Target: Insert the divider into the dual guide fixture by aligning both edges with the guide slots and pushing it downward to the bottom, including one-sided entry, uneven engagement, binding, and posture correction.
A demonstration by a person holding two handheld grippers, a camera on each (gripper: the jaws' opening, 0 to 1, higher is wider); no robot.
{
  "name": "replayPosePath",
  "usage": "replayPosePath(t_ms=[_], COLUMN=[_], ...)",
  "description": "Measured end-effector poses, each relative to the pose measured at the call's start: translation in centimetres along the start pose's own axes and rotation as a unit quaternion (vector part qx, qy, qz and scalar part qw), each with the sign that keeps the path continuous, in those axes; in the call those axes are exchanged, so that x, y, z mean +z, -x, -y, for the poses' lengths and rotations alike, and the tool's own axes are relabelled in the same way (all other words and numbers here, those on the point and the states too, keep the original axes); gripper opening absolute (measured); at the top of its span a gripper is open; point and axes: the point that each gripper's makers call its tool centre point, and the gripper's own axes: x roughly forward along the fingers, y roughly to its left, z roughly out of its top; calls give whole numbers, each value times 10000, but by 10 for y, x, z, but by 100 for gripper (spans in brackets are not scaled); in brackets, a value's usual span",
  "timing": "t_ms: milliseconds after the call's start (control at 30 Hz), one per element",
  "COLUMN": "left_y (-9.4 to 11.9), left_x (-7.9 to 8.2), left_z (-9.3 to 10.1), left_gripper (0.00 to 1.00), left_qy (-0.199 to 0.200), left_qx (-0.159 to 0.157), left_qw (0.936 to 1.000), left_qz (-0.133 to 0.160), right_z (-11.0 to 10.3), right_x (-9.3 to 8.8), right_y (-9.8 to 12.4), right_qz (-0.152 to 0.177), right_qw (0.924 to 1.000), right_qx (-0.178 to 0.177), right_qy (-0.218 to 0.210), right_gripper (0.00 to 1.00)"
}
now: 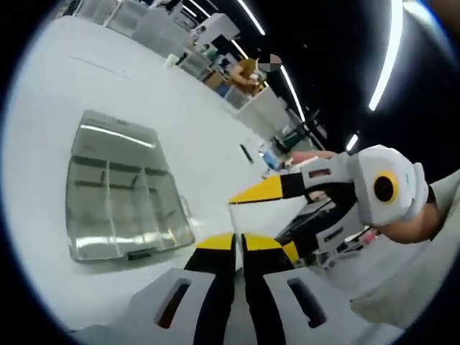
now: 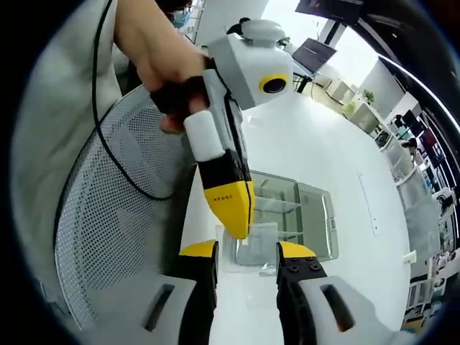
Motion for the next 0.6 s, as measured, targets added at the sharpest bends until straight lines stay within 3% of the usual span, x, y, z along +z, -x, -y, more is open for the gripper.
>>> replayPosePath(t_ms=[600], left_y=[0], left_x=[-3], left_z=[0], left_gripper=[0], left_qy=[-36], left_qx=[-31], left_qw=[10000], left_qz=[-87], right_z=[-2], right_x=[0], right_y=[0], right_qz=[-104], right_qw=[9999], right_qx=[39], right_qy=[123], right_gripper=[27])
